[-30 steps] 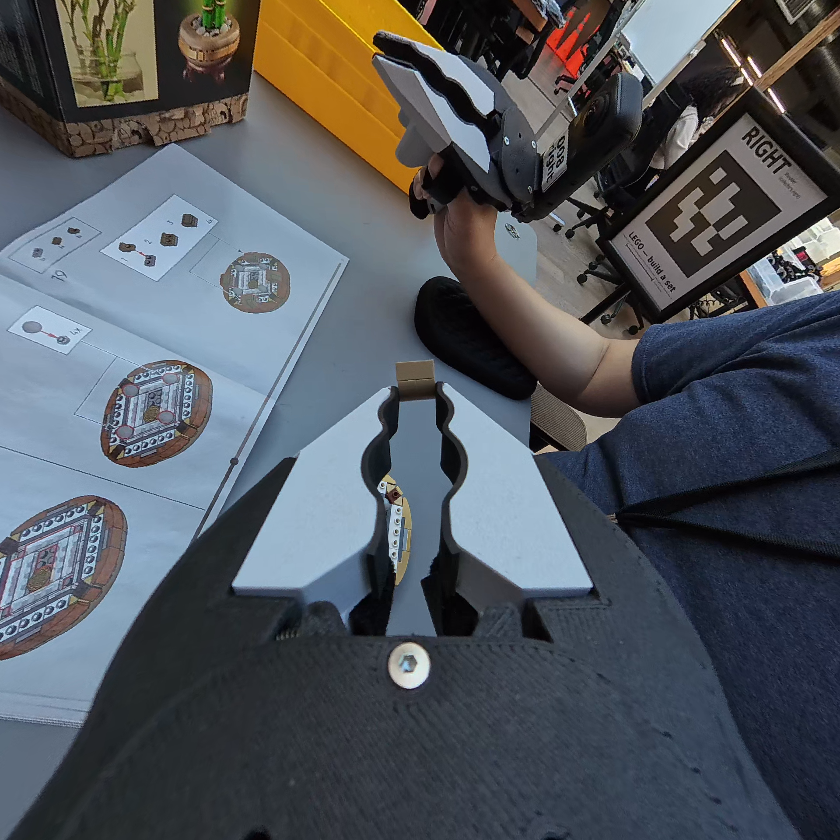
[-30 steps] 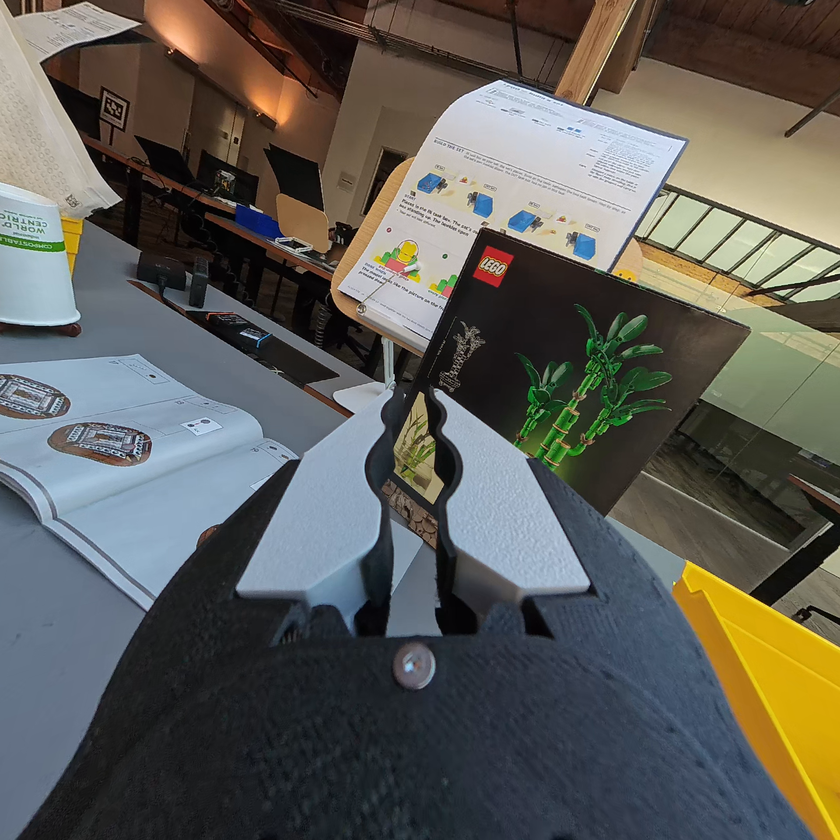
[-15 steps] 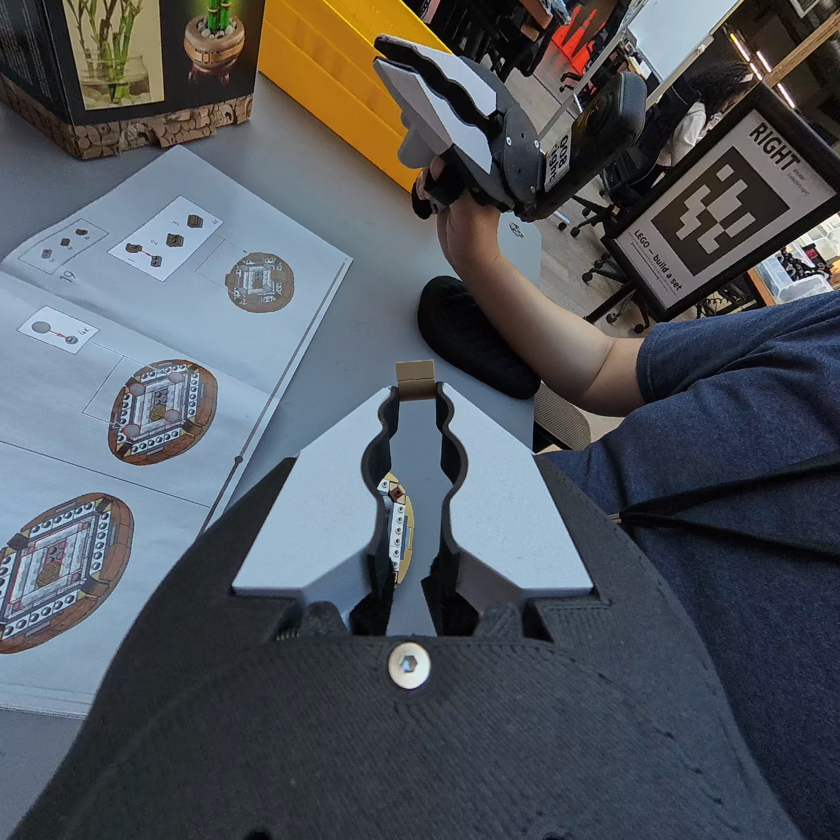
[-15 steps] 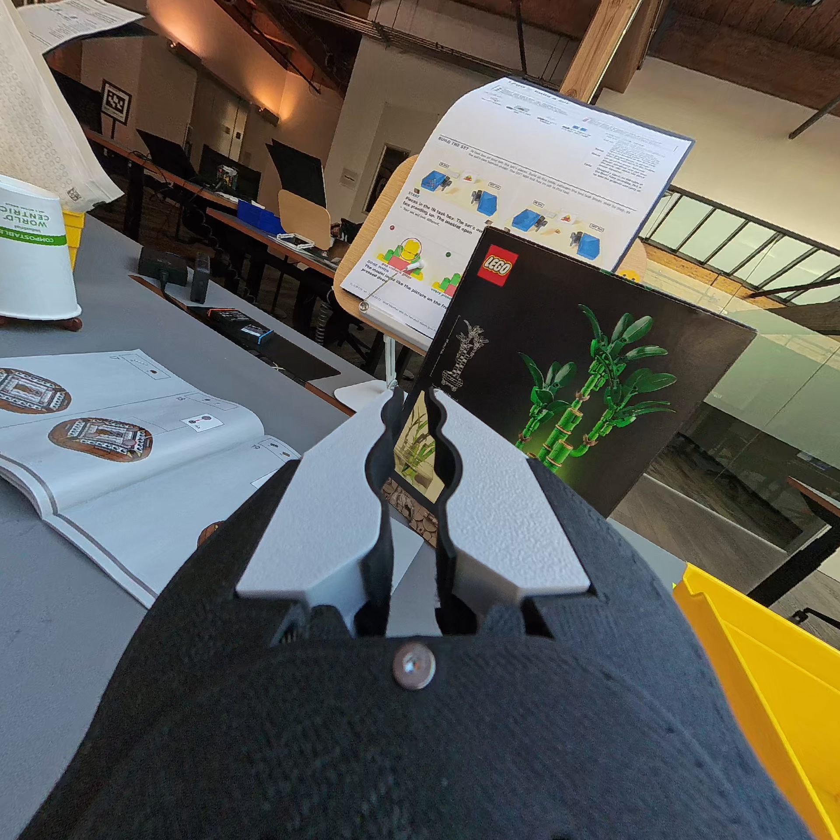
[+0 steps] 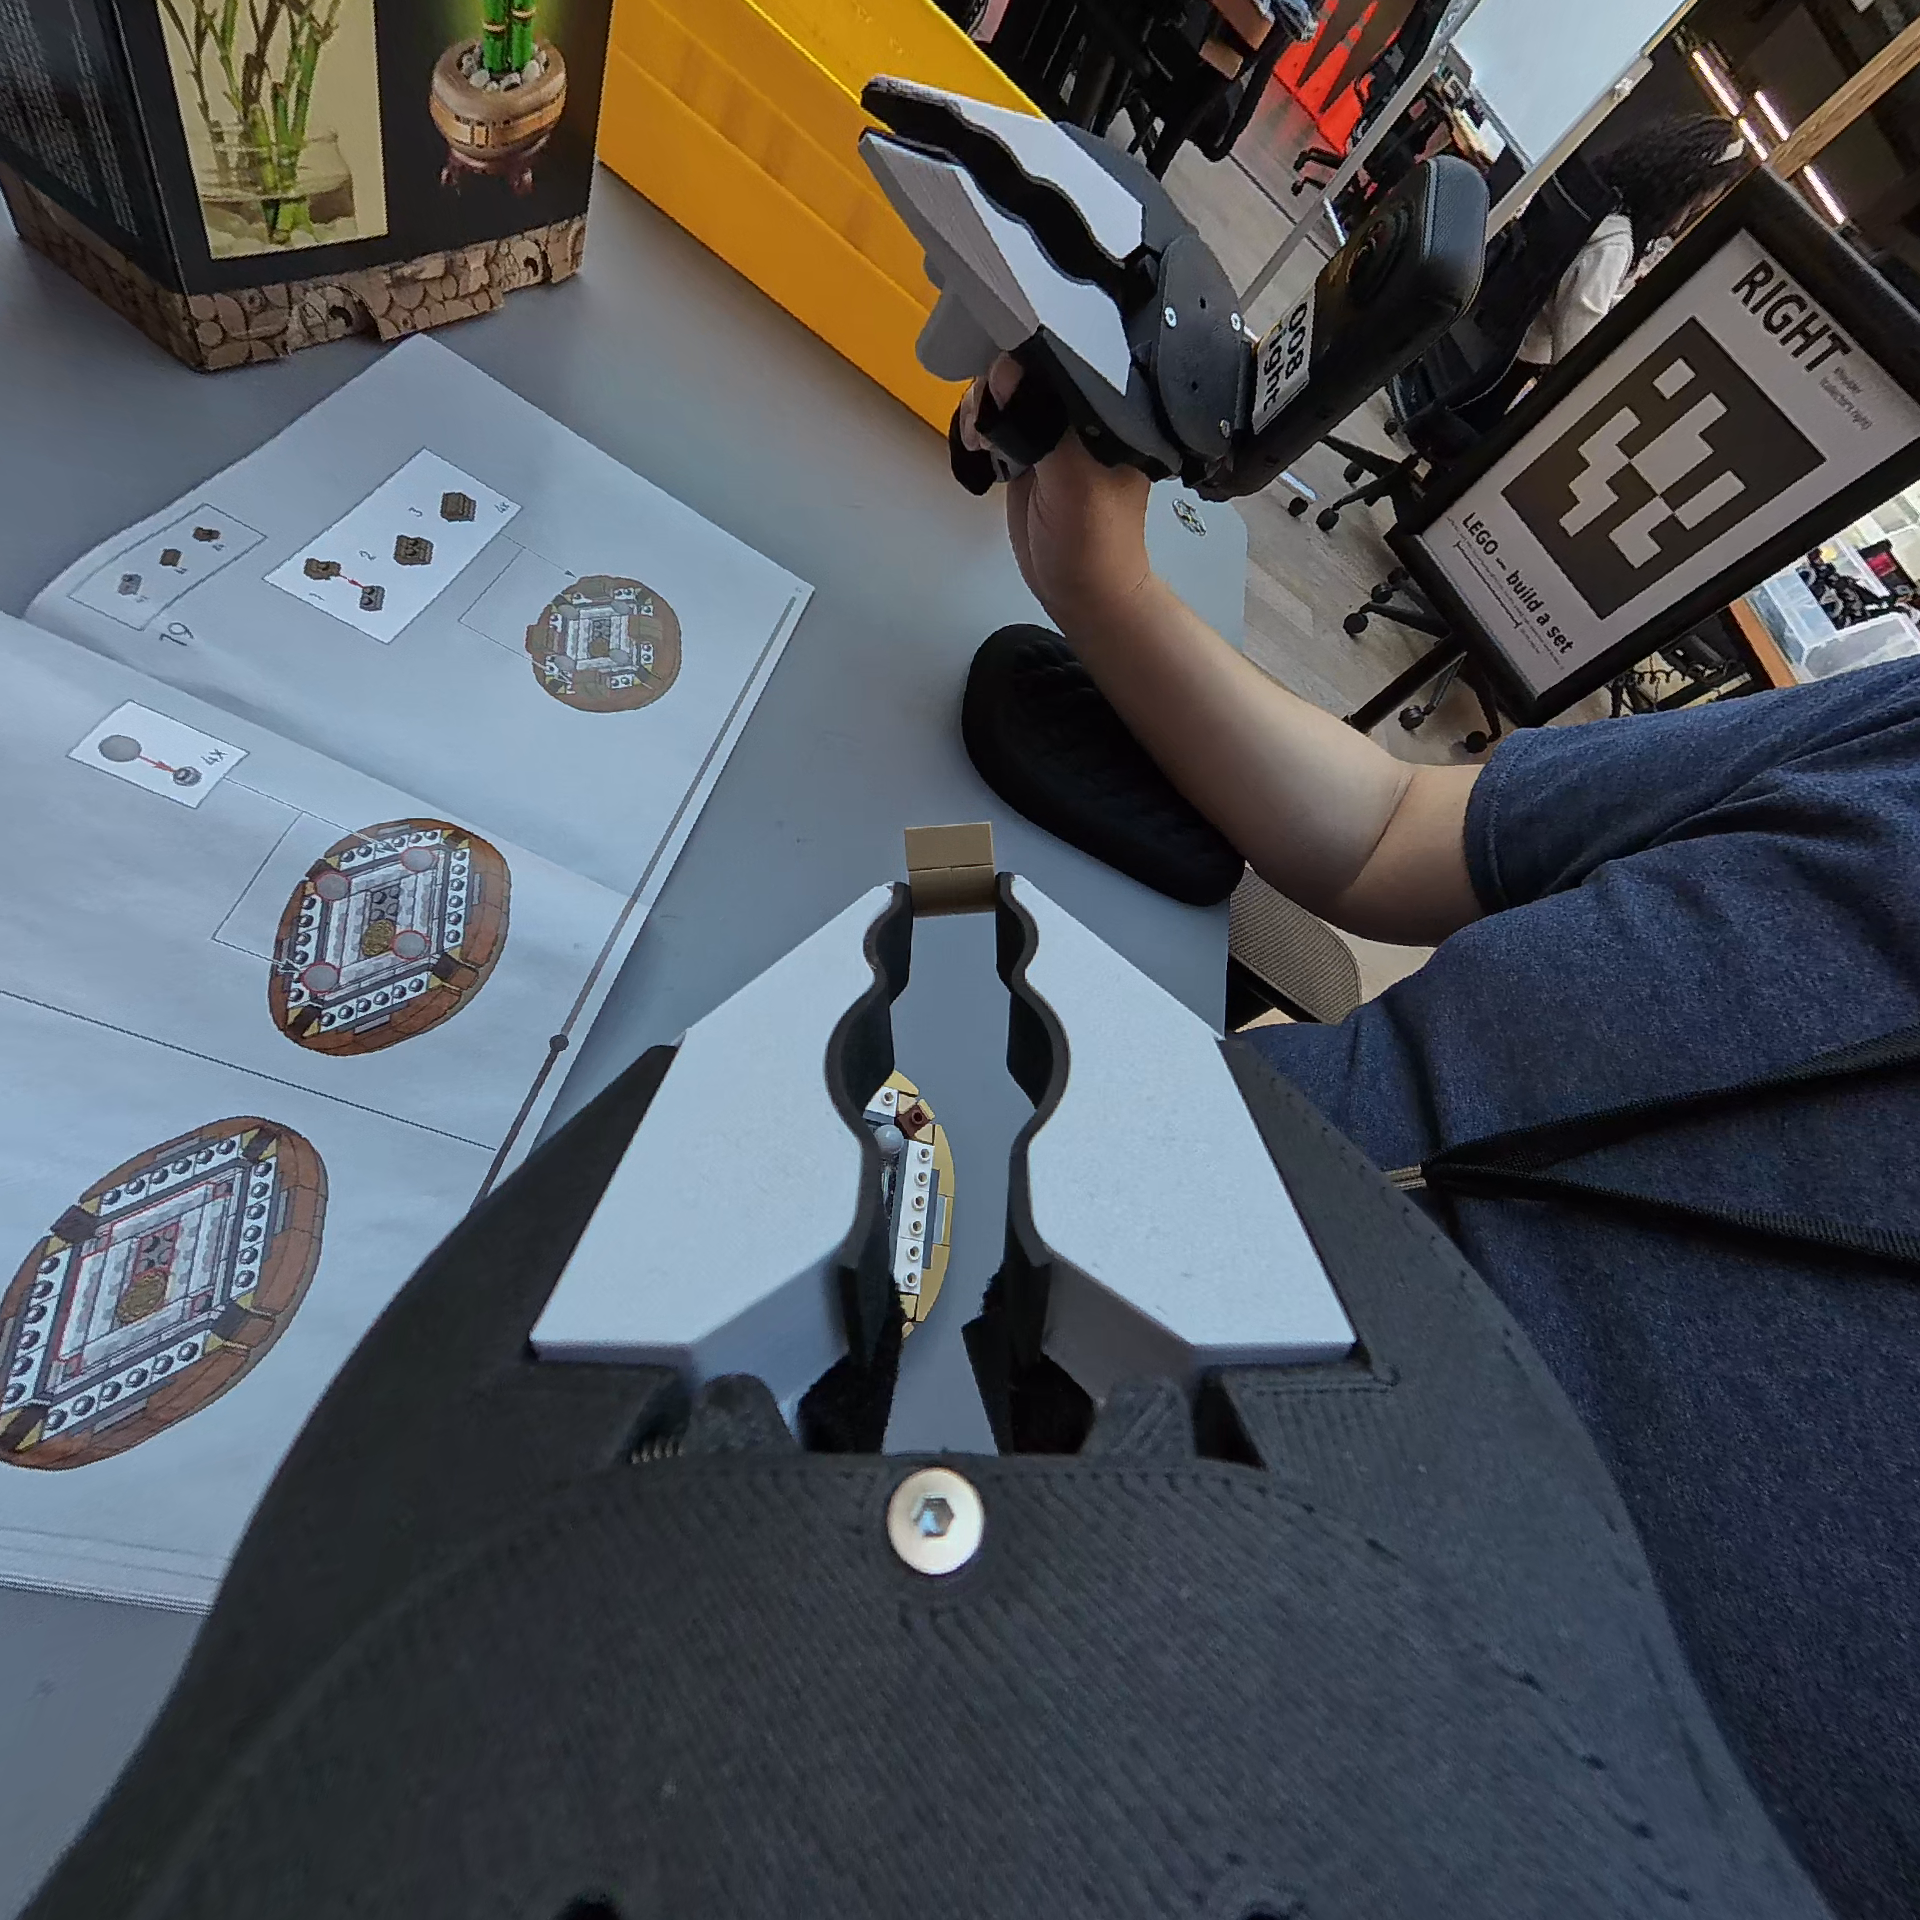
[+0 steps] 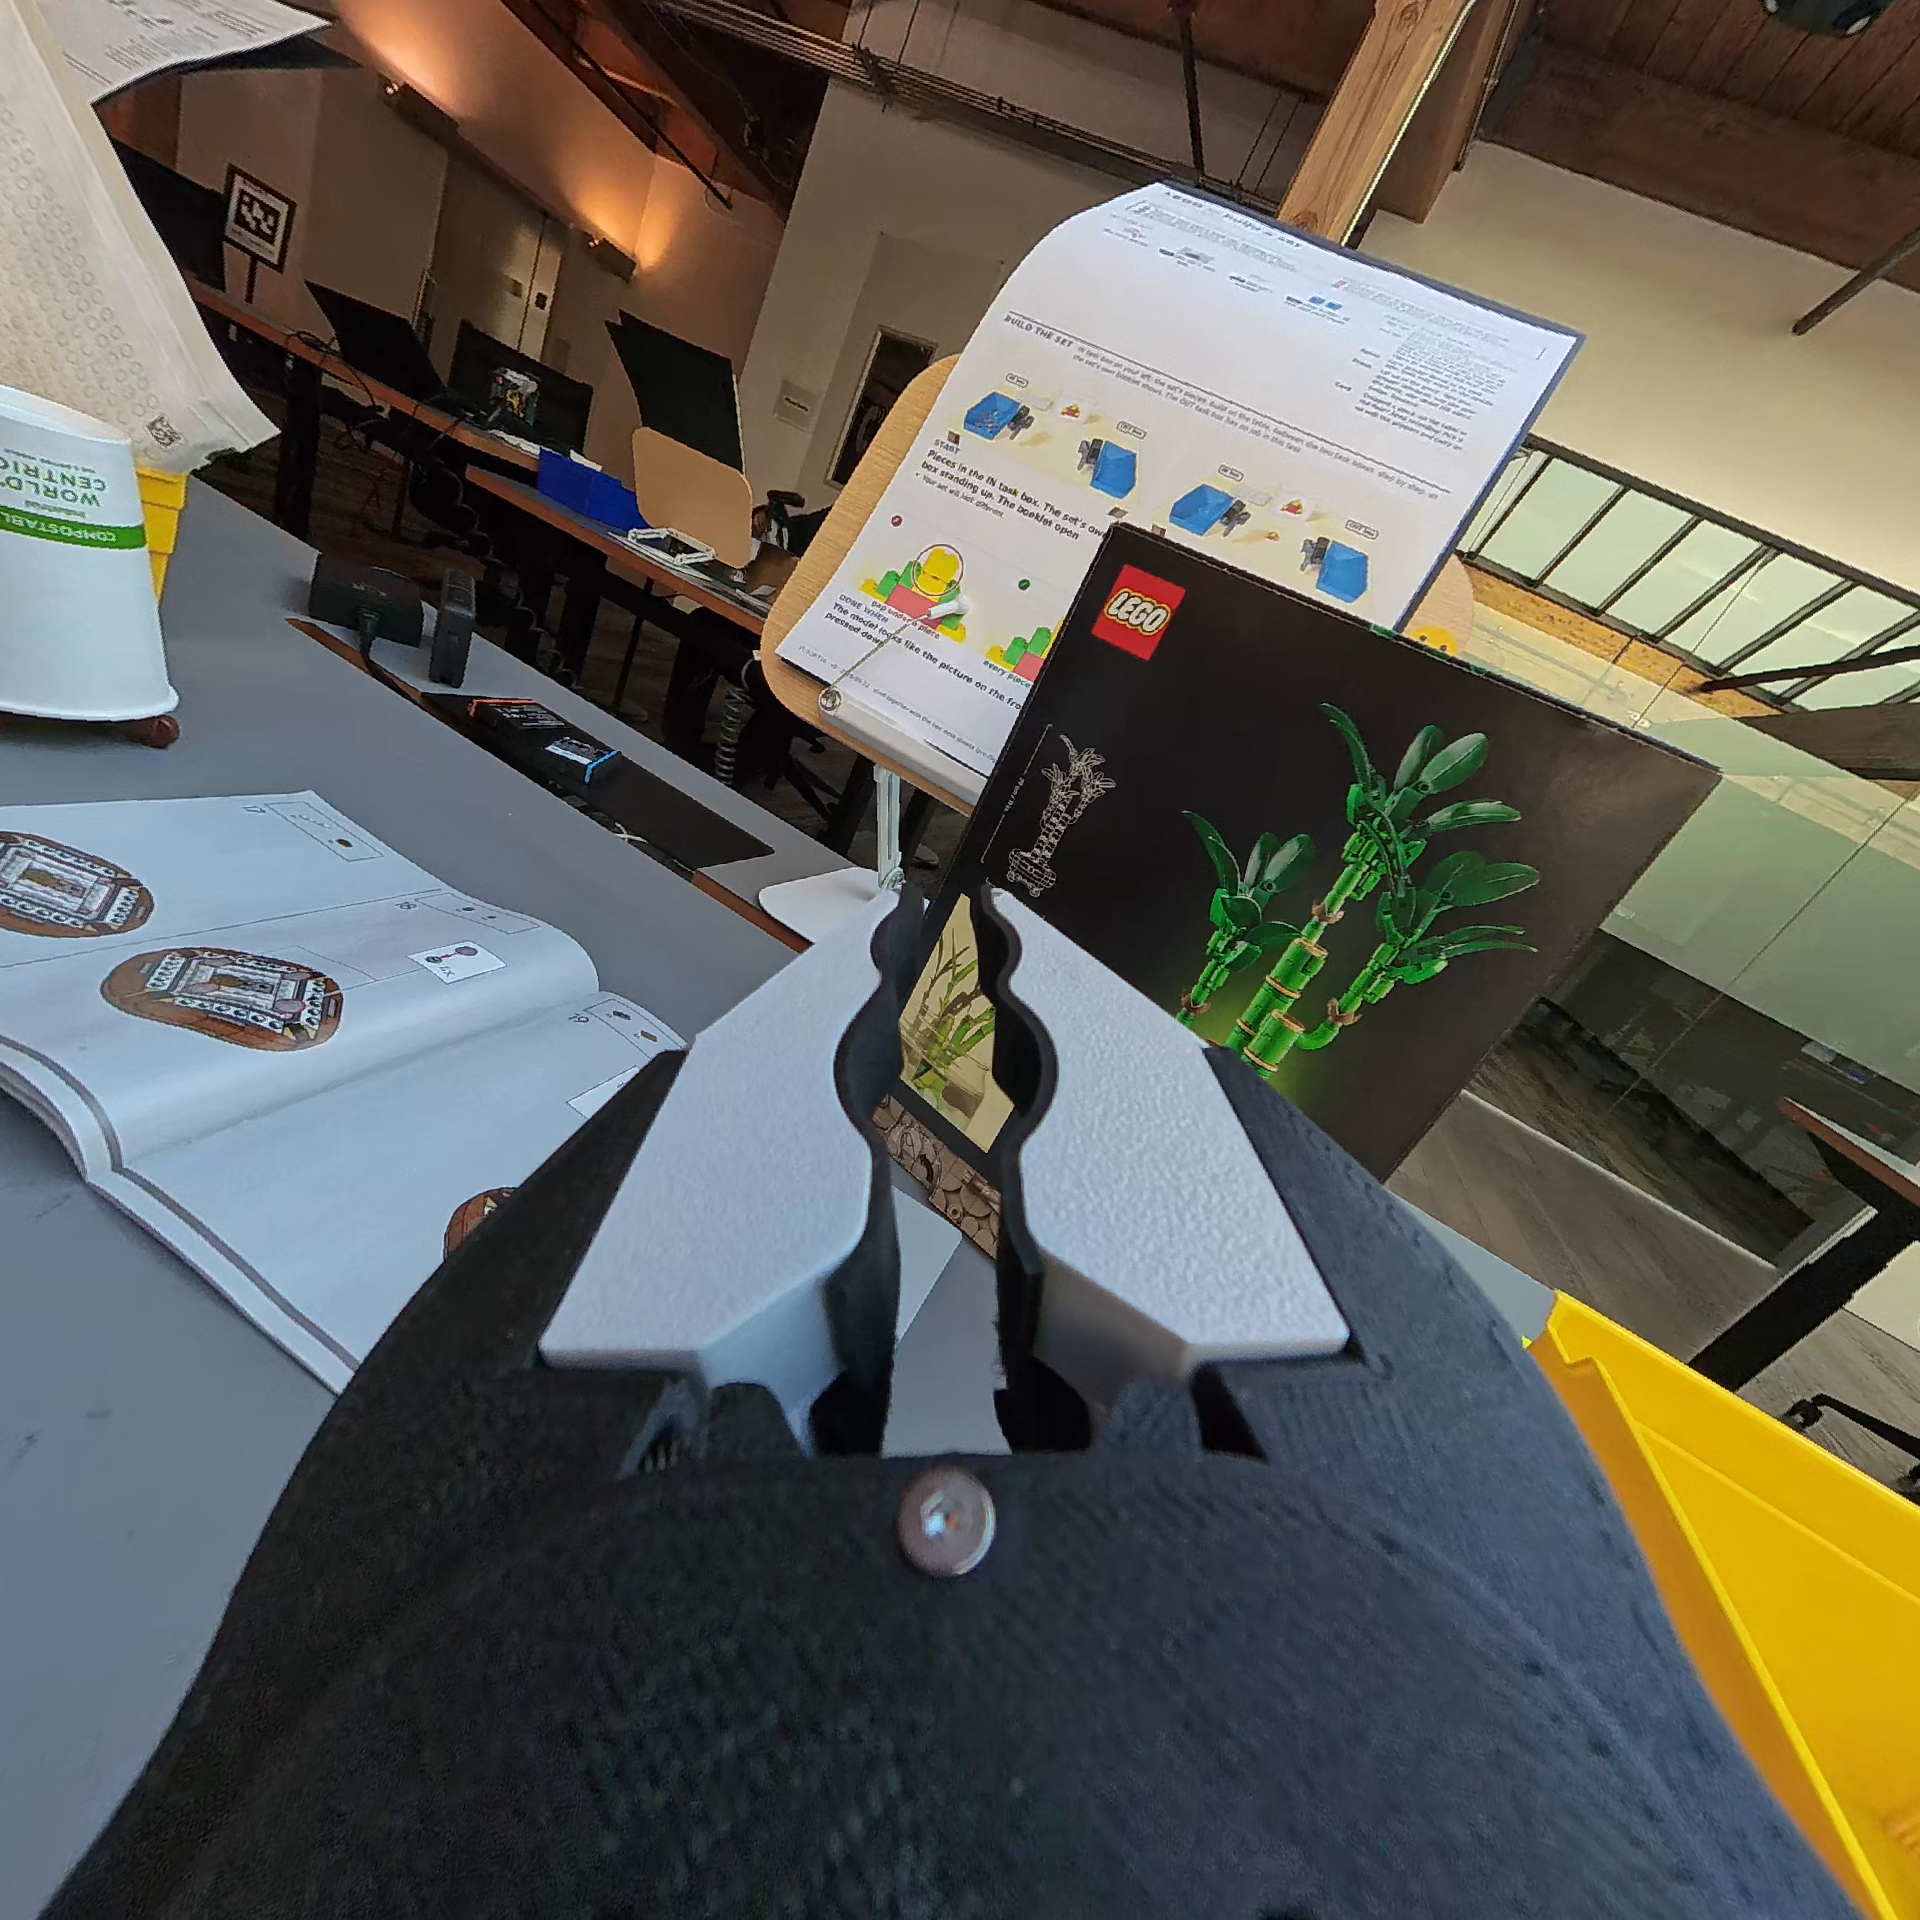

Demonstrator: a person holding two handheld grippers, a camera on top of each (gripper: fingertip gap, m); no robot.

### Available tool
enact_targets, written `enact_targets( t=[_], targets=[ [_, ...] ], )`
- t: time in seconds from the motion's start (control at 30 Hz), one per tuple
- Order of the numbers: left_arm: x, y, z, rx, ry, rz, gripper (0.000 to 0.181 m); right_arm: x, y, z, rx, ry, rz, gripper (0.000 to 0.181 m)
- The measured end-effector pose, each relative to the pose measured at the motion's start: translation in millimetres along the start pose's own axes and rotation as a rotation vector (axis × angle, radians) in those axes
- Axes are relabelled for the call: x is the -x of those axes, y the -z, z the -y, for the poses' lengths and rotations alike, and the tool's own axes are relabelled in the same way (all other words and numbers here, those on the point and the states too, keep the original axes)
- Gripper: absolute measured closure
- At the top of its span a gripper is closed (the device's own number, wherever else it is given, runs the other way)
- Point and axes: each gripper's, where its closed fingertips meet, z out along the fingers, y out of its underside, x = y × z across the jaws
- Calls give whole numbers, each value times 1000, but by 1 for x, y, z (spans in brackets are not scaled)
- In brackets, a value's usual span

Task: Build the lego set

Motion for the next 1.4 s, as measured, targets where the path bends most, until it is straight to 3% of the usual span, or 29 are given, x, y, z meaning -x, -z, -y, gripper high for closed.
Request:
enact_targets(
  t=[1.07, 1.4],
  targets=[
    [-2, 3, 2, -15, -4, 7, 167, 2, -1, 1, 1, 6, 6, 173],
    [6, -1, -5, 31, -50, 86, 167, 2, -1, 1, 2, 9, 7, 173]
  ],
)
